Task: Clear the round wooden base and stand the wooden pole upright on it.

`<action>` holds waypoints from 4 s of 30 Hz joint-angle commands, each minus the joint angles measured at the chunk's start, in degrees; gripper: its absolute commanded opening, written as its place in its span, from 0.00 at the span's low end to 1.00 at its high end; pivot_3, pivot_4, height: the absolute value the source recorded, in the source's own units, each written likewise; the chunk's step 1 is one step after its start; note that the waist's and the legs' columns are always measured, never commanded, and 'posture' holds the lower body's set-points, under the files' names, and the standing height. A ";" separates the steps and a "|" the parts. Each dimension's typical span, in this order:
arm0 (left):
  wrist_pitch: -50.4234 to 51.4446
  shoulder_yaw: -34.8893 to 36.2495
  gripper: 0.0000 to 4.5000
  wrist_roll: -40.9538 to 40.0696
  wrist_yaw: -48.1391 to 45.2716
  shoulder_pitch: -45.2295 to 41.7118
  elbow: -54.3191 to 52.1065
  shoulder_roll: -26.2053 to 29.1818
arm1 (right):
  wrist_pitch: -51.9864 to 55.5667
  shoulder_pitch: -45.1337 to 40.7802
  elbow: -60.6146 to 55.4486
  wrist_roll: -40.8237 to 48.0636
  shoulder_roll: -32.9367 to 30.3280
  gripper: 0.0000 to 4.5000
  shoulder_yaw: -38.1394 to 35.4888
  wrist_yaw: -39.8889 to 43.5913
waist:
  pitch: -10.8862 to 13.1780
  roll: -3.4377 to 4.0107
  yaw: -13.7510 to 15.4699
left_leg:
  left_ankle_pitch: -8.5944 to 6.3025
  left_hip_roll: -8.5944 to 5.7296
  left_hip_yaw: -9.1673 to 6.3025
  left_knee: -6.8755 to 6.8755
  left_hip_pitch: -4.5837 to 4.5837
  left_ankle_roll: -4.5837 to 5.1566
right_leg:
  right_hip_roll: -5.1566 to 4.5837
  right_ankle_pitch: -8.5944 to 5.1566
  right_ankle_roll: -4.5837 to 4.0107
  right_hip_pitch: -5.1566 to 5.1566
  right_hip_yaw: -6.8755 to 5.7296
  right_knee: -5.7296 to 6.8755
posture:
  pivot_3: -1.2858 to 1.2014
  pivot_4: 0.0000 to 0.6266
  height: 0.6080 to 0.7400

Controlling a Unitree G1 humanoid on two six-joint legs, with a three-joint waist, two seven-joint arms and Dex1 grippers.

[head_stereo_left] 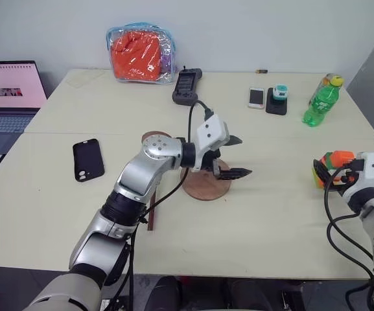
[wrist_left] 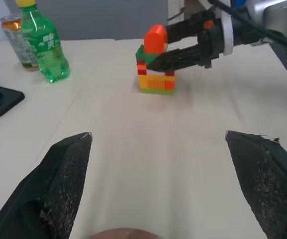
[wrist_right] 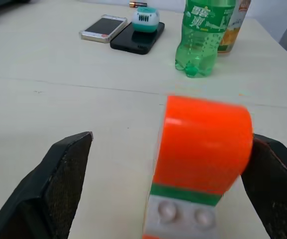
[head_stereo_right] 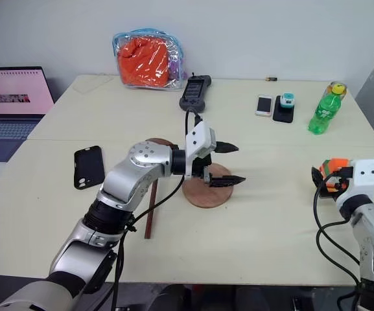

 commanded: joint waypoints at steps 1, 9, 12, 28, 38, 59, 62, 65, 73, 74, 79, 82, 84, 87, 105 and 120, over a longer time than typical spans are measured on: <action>1.34 5.08 1.00 -1.43 1.31 -1.62 -2.67 2.45 | -0.29 0.86 -5.68 0.06 -2.37 0.99 -3.67 -0.82 | 0.00 0.00 0.00 | 0.00 0.00 -0.02 0.00 0.00 0.00 | 0.00 0.00 0.00 0.00 -0.01 0.00 | 0.52 0.24 1.00; 8.14 15.07 1.00 -5.38 1.31 0.31 -6.38 12.59 | 2.31 0.20 -15.99 7.03 -11.90 0.99 -7.26 8.23 | 0.05 0.07 -0.09 | 0.00 0.02 -0.13 0.00 0.00 0.00 | 0.02 0.00 0.00 0.07 -0.09 -0.05 | 0.52 0.24 1.00; 11.90 18.75 1.00 -7.65 0.80 2.47 -7.65 17.96 | 4.17 -0.59 -18.89 12.75 -17.76 0.99 -6.18 16.18 | 0.07 0.12 -0.57 | -0.01 0.02 -0.14 -0.04 0.05 0.01 | 0.03 0.00 0.00 0.04 -0.03 -0.04 | 0.52 0.24 1.00; 29.89 23.87 1.00 -12.26 0.17 12.65 3.49 32.05 | 13.66 -13.21 -23.23 31.48 -23.82 0.99 14.15 31.02 | 0.18 -0.10 0.17 | -0.02 0.00 -0.39 0.04 0.00 0.04 | -0.11 -0.01 0.00 0.14 -0.25 -0.14 | 0.52 0.24 1.00; 38.68 24.17 1.00 -14.56 6.50 6.75 8.70 23.22 | 12.53 -16.18 -23.82 29.38 -22.11 0.99 18.58 31.31 | 0.26 -0.26 0.05 | -0.02 0.02 -0.44 0.07 -0.15 0.02 | -0.27 0.00 0.01 0.00 -0.27 -0.14 | 0.52 0.24 1.00; 45.04 13.96 1.00 -12.18 -0.09 -6.86 32.58 19.48 | 15.05 -14.28 -27.59 32.51 -23.43 0.99 16.71 28.19 | 0.26 -0.27 -0.08 | 0.00 -0.06 -0.42 0.07 -0.15 0.00 | -0.21 0.00 0.01 -0.03 -0.29 -0.10 | 0.52 0.24 1.00; 46.29 12.14 1.00 -12.15 -1.18 -6.85 32.71 19.47 | 15.35 -14.14 -27.97 32.88 -23.62 0.99 16.58 28.04 | 0.26 -0.28 -0.10 | 0.00 -0.03 -0.43 0.07 -0.15 0.00 | -0.22 -0.01 0.01 -0.05 -0.29 -0.10 | 0.52 0.24 1.00; 47.55 11.22 1.00 -12.34 -2.09 -7.11 33.45 19.43 | 15.86 -13.98 -28.35 33.27 -23.77 0.99 16.43 27.76 | 0.26 -0.28 -0.12 | 0.00 -0.03 -0.43 0.07 -0.16 0.00 | -0.22 -0.01 0.01 -0.05 -0.28 -0.10 | 0.52 0.24 1.00; 46.56 9.37 0.66 -12.07 -5.38 -7.63 35.62 19.26 | 16.43 -13.55 -28.97 34.03 -24.12 1.00 16.13 27.20 | 0.26 -0.28 -0.10 | 0.00 -0.03 -0.42 0.07 -0.16 0.00 | -0.23 -0.01 0.01 -0.05 -0.28 -0.10 | 0.52 0.24 1.00; 46.27 9.20 0.63 -11.95 -5.73 -7.65 36.08 19.20 | 16.49 -13.63 -28.97 34.12 -24.18 1.00 16.14 27.13 | 0.26 -0.28 -0.11 | 0.00 -0.03 -0.42 0.07 -0.16 0.00 | -0.23 -0.01 0.01 -0.05 -0.27 -0.10 | 0.52 0.24 1.00; 44.22 8.67 0.40 -11.37 -7.76 -6.71 37.36 19.26 | 16.80 -13.55 -29.13 34.57 -24.63 1.00 15.87 26.96 | 0.26 -0.28 -0.11 | 0.00 -0.03 -0.42 0.07 -0.16 0.01 | -0.23 -0.01 0.01 -0.05 -0.28 -0.10 | 0.52 0.24 1.00; 43.54 10.38 0.25 -12.46 -9.16 -6.05 36.75 19.25 | 16.81 -13.40 -29.07 34.56 -24.88 1.00 15.71 27.04 | 0.26 -0.28 -0.11 | 0.00 -0.03 -0.43 0.07 -0.16 0.01 | -0.23 -0.01 0.01 -0.05 -0.28 -0.10 | 0.52 0.24 1.00; 44.49 13.22 0.15 -14.30 -9.35 -6.01 36.26 18.91 | 16.80 -13.43 -28.98 34.52 -25.01 1.00 15.73 27.07 | 0.26 -0.28 -0.11 | 0.00 -0.02 -0.42 0.07 -0.16 0.01 | -0.23 -0.01 0.01 -0.05 -0.28 -0.10 | 0.52 0.24 1.00; 45.40 16.37 0.05 -16.74 -9.45 -4.65 33.15 18.66 | 16.75 -13.58 -28.75 34.31 -25.09 1.00 15.83 27.21 | 0.26 -0.28 -0.11 | -0.01 0.00 -0.43 0.07 -0.16 0.01 | -0.24 -0.01 0.01 -0.06 -0.29 -0.10 | 0.52 0.24 1.00; 16.15 26.23 0.05 -16.82 10.29 -0.44 -3.85 1.18 | 14.83 -11.32 -30.17 31.32 -24.83 1.00 13.23 24.43 | 0.26 -0.33 1.13 | 0.13 -0.04 -0.62 0.24 -0.51 -0.23 | -0.46 0.02 0.05 -0.10 -0.24 -0.20 | 0.52 0.24 1.00; -13.90 17.24 0.05 -4.84 12.64 8.91 -1.98 -4.04 | 12.53 -3.66 -36.92 18.23 -16.23 1.00 20.95 10.48 | 0.25 -0.33 1.38 | 0.11 -0.08 -0.34 0.19 -0.35 -0.19 | -0.24 0.03 0.04 -0.06 -0.21 -0.13 | 0.52 0.24 1.00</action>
